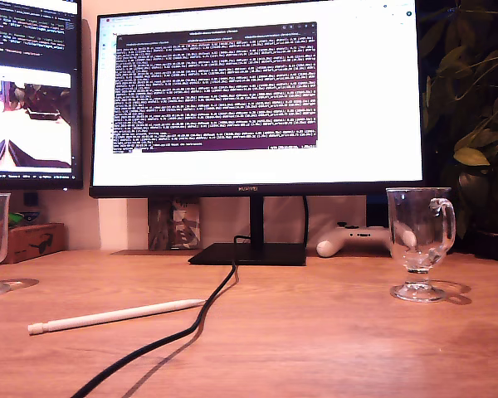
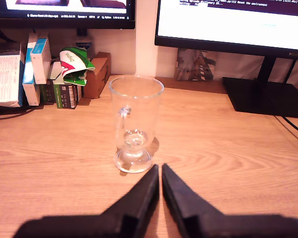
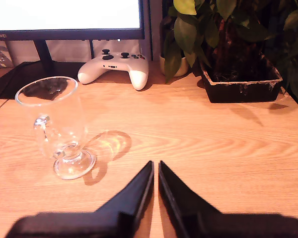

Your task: Pick the small glass cups in front of you with each of your hands, and place them behind the white pen

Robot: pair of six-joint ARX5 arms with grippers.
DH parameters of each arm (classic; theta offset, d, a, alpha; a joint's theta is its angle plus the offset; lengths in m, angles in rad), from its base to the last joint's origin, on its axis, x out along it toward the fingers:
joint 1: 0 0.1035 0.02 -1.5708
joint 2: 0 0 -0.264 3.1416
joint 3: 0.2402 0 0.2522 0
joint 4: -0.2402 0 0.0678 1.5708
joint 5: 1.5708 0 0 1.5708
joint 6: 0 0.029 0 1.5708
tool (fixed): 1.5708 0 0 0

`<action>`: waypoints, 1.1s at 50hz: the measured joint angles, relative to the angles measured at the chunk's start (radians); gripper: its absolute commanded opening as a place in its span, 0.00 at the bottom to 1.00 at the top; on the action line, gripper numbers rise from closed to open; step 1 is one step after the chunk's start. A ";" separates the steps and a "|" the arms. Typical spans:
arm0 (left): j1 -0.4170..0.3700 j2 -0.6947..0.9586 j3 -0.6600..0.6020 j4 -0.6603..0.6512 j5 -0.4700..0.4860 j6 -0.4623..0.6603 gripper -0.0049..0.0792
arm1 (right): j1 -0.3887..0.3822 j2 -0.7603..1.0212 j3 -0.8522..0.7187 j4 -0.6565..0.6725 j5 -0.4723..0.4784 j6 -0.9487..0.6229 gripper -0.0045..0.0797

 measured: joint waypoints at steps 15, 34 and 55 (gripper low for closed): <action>0.000 0.000 0.000 0.000 0.000 0.000 0.04 | 0.000 0.000 0.000 0.000 0.000 0.000 0.04; 0.000 0.000 0.000 0.086 0.190 -0.253 0.04 | 0.000 0.000 -0.003 0.136 -0.272 0.456 0.05; -0.001 0.003 0.070 0.195 0.594 -0.471 0.04 | 0.015 0.074 0.365 -0.094 -0.362 0.498 0.05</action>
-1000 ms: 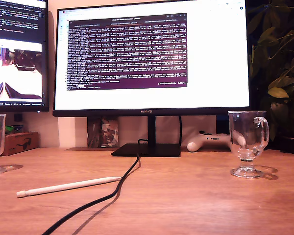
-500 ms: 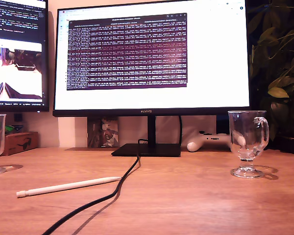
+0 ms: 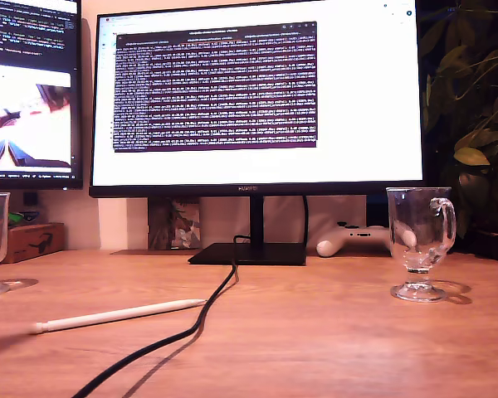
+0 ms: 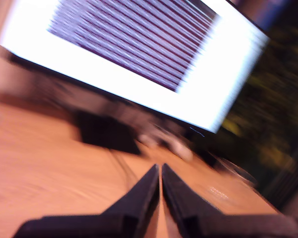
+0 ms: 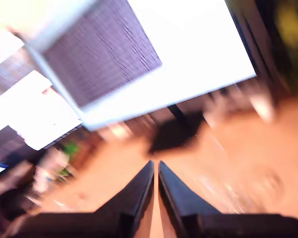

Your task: Pick the small glass cups in front of you with each of your hands, and place them behind the white pen

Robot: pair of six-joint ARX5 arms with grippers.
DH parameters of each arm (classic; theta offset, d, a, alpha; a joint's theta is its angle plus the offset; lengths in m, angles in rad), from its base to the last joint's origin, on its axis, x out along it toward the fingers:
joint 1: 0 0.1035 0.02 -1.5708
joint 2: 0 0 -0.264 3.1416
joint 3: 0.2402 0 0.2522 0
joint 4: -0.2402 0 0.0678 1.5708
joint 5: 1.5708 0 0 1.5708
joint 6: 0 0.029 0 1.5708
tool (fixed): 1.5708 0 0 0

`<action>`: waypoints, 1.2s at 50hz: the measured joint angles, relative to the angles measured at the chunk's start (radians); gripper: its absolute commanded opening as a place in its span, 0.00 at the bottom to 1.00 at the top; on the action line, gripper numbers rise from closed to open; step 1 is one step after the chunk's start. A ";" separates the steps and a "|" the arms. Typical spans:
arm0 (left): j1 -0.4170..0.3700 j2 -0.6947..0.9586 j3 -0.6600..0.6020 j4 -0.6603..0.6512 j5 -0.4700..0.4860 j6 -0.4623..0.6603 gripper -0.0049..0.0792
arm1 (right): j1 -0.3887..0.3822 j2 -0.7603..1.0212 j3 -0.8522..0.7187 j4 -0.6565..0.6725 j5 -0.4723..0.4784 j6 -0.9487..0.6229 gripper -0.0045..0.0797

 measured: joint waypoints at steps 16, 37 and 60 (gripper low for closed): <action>0.000 0.239 0.322 -0.236 0.134 0.086 0.04 | 0.000 0.343 0.386 -0.323 -0.039 -0.166 0.05; -0.001 0.740 0.938 -0.798 -0.109 0.515 0.04 | 0.056 0.800 0.758 -0.658 -0.002 -0.316 0.05; -0.001 1.146 1.342 -1.136 -0.355 0.682 0.04 | 0.177 1.061 0.891 -0.730 0.231 -0.365 0.24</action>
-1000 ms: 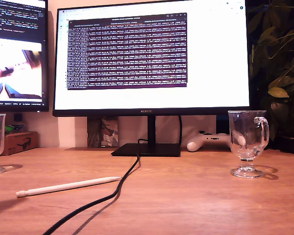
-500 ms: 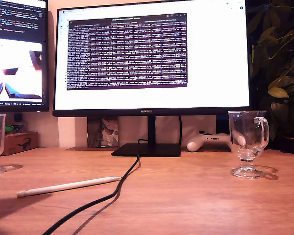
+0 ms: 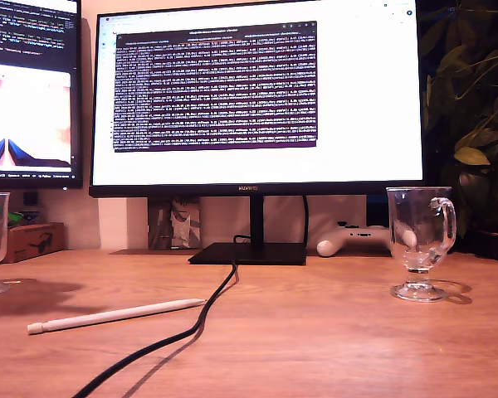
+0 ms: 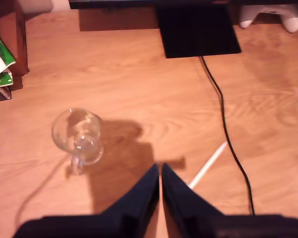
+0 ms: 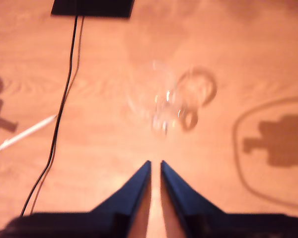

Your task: Pick the small glass cups in front of you with each of your hands, and place them behind the white pen

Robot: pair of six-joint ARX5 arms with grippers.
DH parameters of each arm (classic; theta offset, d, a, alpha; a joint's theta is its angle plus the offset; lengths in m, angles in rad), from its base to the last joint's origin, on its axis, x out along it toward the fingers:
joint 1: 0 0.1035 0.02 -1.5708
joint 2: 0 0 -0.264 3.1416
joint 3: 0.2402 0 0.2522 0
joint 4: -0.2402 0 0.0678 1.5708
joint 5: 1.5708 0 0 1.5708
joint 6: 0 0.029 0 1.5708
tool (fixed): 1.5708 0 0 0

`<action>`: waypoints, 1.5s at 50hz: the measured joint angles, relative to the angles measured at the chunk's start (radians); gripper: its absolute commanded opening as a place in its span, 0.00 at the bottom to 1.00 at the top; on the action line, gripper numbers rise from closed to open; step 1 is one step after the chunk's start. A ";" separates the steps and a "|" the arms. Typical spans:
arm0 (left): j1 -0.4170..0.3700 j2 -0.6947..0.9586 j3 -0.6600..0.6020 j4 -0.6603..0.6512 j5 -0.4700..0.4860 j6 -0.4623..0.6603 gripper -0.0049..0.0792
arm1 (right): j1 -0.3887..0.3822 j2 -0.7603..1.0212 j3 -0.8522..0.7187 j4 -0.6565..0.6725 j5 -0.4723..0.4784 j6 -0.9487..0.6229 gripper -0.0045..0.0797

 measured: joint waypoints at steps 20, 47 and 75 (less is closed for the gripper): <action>0.000 0.045 0.038 0.000 0.000 0.013 0.04 | 0.105 0.333 0.033 -0.053 0.009 0.023 0.59; 0.000 0.045 0.038 0.001 0.000 0.015 0.04 | 0.131 0.504 0.048 -0.018 0.102 0.029 0.61; 0.000 0.045 0.038 0.016 -0.001 0.015 0.04 | 0.131 0.544 0.048 0.009 0.122 0.000 0.22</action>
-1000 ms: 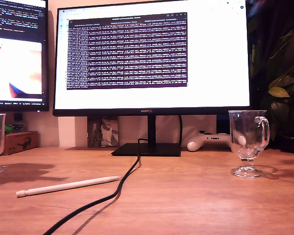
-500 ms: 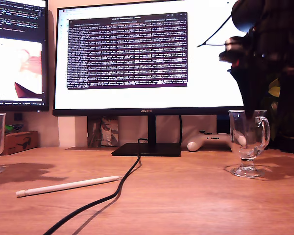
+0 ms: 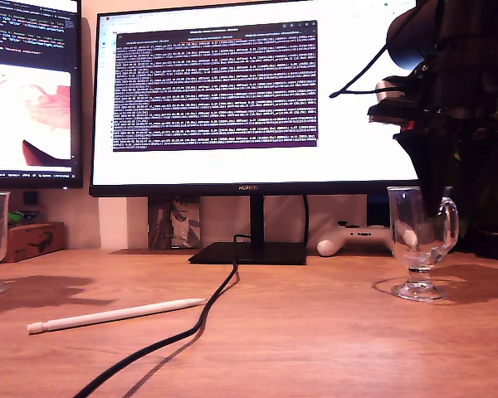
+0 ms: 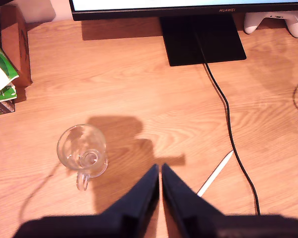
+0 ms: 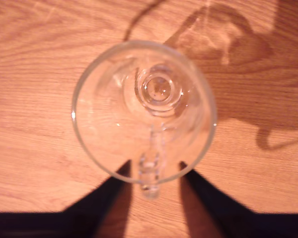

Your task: Pick the small glass cups in front of you with each of your hands, and place them behind the white pen

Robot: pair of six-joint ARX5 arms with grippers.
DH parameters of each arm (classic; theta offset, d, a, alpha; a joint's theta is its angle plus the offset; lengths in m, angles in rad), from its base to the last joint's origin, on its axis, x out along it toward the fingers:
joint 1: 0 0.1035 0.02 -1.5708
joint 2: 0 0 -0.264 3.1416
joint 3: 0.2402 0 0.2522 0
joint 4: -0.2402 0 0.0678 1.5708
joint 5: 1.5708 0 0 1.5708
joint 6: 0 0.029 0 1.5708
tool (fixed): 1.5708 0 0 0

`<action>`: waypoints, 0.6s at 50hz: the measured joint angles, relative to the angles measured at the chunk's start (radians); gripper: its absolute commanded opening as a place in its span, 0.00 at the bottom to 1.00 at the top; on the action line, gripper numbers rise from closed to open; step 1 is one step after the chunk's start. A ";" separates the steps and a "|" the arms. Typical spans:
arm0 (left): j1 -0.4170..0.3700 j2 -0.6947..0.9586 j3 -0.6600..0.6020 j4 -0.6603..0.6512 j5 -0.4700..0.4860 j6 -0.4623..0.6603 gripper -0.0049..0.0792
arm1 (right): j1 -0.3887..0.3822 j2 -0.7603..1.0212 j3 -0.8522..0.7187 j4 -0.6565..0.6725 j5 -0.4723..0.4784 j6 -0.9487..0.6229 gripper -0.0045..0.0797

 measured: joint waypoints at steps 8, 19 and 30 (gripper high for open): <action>0.000 0.000 0.000 0.000 -0.018 0.000 0.04 | 0.000 0.000 0.000 0.008 -0.001 -0.003 0.12; 0.000 0.000 0.000 0.000 -0.066 0.011 0.04 | 0.000 0.000 0.000 0.025 0.003 -0.024 0.04; 0.013 0.000 0.000 -0.025 -0.157 0.045 0.05 | 0.000 0.000 0.000 0.032 0.003 -0.029 0.04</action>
